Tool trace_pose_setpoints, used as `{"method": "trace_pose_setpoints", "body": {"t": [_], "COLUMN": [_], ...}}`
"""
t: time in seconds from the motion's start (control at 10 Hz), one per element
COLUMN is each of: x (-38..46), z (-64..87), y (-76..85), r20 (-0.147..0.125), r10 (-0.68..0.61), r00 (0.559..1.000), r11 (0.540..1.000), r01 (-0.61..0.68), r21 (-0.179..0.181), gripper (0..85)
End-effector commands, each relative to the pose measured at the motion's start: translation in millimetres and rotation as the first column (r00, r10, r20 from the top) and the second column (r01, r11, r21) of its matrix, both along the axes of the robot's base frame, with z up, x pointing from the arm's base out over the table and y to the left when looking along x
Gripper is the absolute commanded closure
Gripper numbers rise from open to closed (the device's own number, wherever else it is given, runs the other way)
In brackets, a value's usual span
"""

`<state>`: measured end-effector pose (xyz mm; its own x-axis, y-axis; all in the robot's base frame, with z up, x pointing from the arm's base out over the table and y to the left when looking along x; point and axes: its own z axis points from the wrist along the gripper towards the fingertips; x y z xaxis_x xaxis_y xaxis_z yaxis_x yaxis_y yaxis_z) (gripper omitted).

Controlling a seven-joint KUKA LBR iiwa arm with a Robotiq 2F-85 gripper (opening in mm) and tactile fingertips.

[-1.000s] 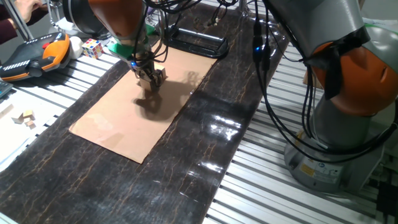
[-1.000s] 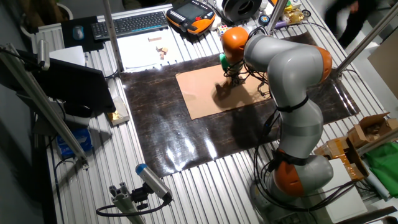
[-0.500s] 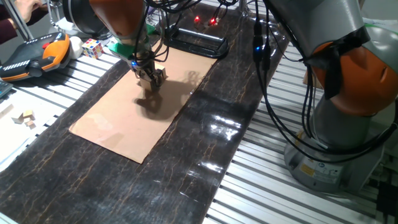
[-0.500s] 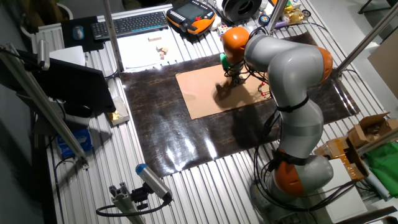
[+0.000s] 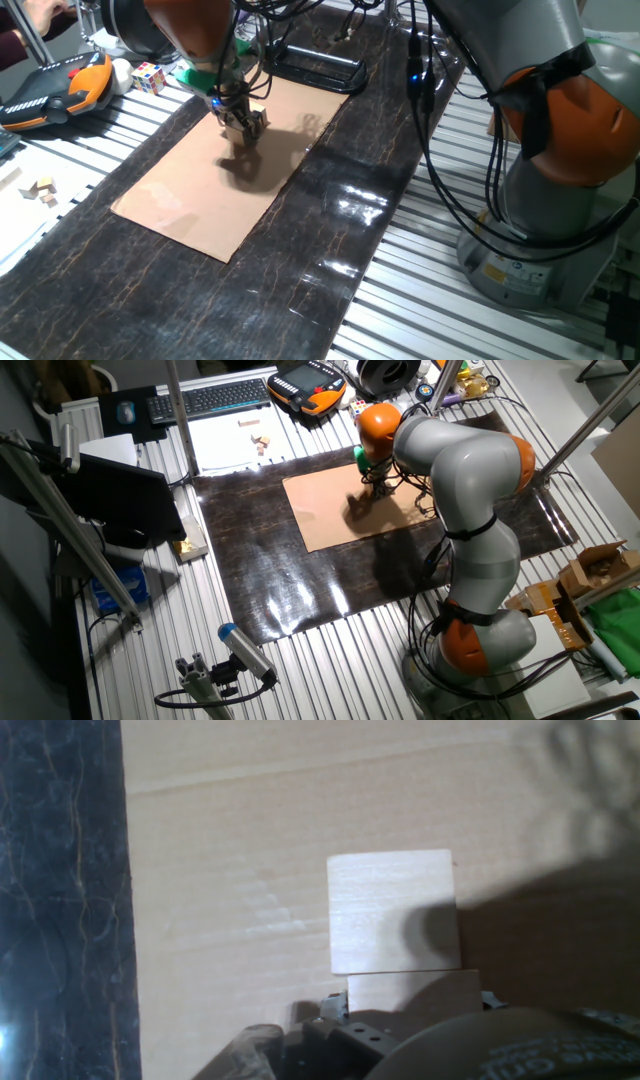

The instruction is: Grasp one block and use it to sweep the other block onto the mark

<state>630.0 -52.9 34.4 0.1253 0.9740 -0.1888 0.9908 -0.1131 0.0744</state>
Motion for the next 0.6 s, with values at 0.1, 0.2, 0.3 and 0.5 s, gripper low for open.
{"method": "trace_pose_setpoints", "body": {"t": [0.1,0.2,0.3,0.5], "x": [0.5,1.0,1.4,1.8], "z": [0.7,1.8,3.1,2.7], "y": [0.9,2.0,3.3,7.9], "r20": [0.0,-0.003,-0.004,-0.006], "r10": [0.0,0.001,0.001,0.002], "r00": [1.0,1.0,1.0,1.0], "r11": [1.0,1.0,1.0,1.0], "r01": [0.0,-0.001,-0.001,-0.002], "r21": [0.003,0.005,0.009,0.017], "gripper": [84.3,84.3,84.3,84.3]}}
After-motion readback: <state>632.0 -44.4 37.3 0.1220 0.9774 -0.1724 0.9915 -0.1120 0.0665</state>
